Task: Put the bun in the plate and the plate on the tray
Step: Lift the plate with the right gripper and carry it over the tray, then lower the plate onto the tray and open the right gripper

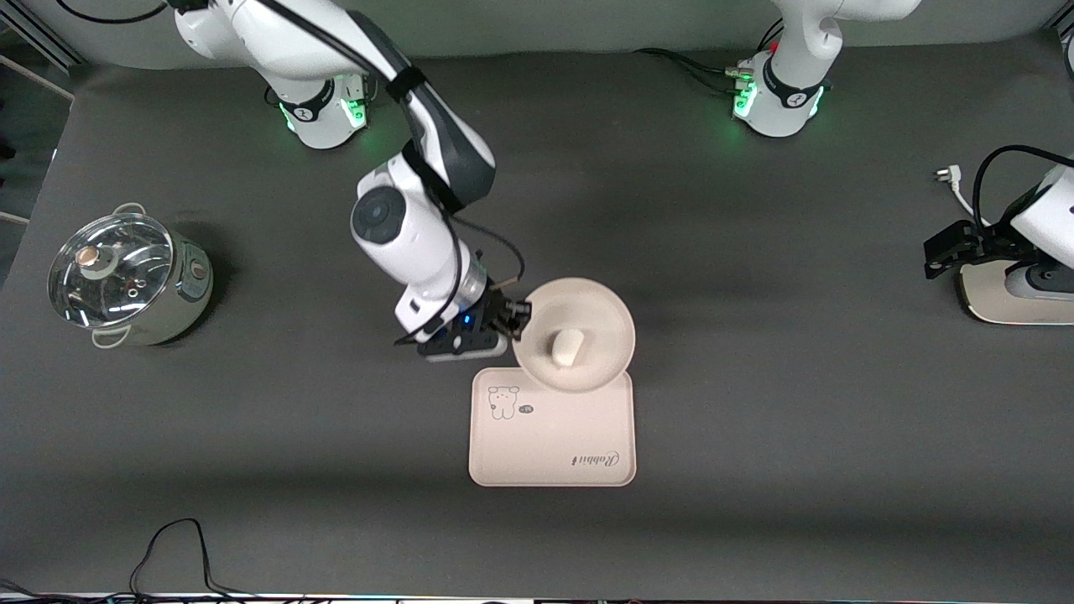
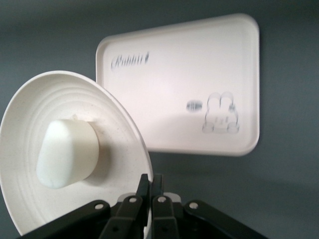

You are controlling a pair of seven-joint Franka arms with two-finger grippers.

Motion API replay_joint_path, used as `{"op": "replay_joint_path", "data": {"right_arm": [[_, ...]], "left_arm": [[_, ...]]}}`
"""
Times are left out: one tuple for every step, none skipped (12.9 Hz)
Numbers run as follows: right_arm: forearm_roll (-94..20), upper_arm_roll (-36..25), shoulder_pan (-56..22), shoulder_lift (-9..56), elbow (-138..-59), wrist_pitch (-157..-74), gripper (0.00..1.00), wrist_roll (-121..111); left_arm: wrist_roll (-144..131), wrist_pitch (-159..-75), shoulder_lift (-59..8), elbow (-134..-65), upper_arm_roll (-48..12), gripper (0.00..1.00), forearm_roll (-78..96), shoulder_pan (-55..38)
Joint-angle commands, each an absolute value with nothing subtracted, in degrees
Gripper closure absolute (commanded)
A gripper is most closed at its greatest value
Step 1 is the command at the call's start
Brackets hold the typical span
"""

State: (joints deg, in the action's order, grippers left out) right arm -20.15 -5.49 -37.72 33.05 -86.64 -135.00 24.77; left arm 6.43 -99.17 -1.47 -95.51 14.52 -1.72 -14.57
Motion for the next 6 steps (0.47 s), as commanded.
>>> {"op": "replay_joint_path", "data": {"right_arm": [[-21.5,-4.7,-34.2,44.1,-68.6,-128.8,0.98,23.4],[-22.5,-4.6,-33.2,46.3,-65.0,-128.2,0.98,23.5],[-25.3,-4.4,-32.5,47.9,-63.0,-128.1,0.98,23.4],[-26.4,-4.4,-32.3,49.5,-61.8,-128.6,0.97,23.4],[-26.4,-4.4,-32.3,51.0,-61.3,-128.9,0.98,23.4],[-26.4,-4.4,-32.1,52.5,-61.3,-130.7,0.98,23.4]], "left_arm": [[6.2,-98.4,-0.8,-95.8,14.9,0.0,-2.0,-15.0],[6.2,-97.9,-0.9,-95.8,14.9,0.0,-2.0,-14.9],[6.4,-97.5,-0.8,-95.7,14.9,0.0,-2.0,-14.9],[6.3,-96.4,-0.8,-95.5,14.9,0.0,-2.0,-14.9],[6.3,-95.9,-0.8,-95.4,14.9,0.0,-2.1,-14.9],[6.2,-95.9,-0.8,-95.4,14.9,0.0,-2.1,-14.9]]}}
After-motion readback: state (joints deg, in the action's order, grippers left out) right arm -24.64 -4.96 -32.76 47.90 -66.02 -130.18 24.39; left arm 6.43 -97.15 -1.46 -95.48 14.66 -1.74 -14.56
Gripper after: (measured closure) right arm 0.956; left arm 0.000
